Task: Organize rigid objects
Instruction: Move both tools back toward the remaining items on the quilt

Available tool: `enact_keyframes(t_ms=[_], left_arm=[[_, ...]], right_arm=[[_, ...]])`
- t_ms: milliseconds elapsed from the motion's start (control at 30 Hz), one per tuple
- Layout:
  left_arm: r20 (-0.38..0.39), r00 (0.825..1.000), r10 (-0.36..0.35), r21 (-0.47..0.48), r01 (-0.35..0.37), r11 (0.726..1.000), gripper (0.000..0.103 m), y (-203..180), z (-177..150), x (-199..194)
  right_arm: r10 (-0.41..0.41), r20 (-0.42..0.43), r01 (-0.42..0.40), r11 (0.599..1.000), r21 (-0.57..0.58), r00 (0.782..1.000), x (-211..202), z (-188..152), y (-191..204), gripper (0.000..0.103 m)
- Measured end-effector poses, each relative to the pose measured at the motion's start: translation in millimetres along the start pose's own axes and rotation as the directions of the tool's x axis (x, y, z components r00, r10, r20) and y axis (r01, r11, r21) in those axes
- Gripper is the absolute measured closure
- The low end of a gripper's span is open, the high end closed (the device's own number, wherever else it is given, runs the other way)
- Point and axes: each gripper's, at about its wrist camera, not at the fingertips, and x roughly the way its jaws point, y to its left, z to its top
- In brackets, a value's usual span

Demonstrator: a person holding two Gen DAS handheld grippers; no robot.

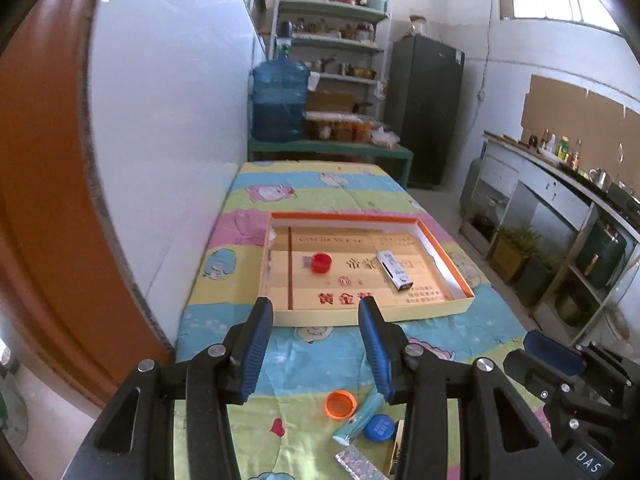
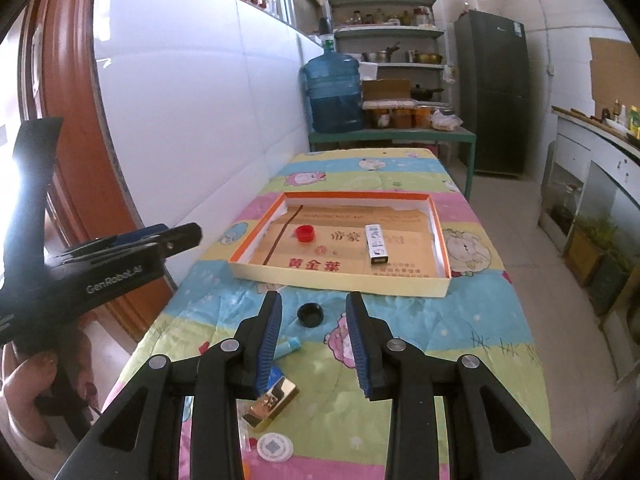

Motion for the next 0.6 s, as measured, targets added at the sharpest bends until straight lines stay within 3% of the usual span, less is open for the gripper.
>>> enact_keyframes(t_ms=[33,67,100,300,500,600], left_arm=[[0.024,1.000,-0.003,0.001,0.003,1.000,0.058,0.2,-2.9,-5.9],[0.051,0.999,-0.006,0.004,0.006,1.000,0.058,0.4,-6.8,-11.9],[0.068,0.998,-0.007,0.007,0.007,1.000,0.058,0.4,-10.4,-16.6],[0.054,0.998,0.025,0.023,-0.026,0.999,0.058,-1.5,-27.5,-25.6],[0.054,0.999,0.002,0.030,-0.004,1.000,0.058,-0.8,-44.4,-37.6],[0.046,0.999,0.007,0.034,-0.008,0.999,0.058,-1.0,-55.5,-42.7]], right_arm=[[-0.004,-0.003,0.004,1.000,-0.002,1.000,-1.4,-2.5,0.7,0.060],[-0.005,-0.006,0.005,1.000,-0.005,1.000,-3.0,-5.6,1.4,0.040],[-0.002,-0.007,0.002,1.000,-0.009,1.000,-4.3,-8.6,1.7,0.033],[-0.011,-0.029,0.011,1.000,-0.024,1.000,-7.6,-29.4,6.9,0.032],[-0.060,0.009,0.061,0.996,-0.059,0.998,-17.8,-45.3,11.8,0.031],[-0.035,-0.004,0.034,0.996,-0.085,0.999,-16.0,-57.1,14.8,0.027]])
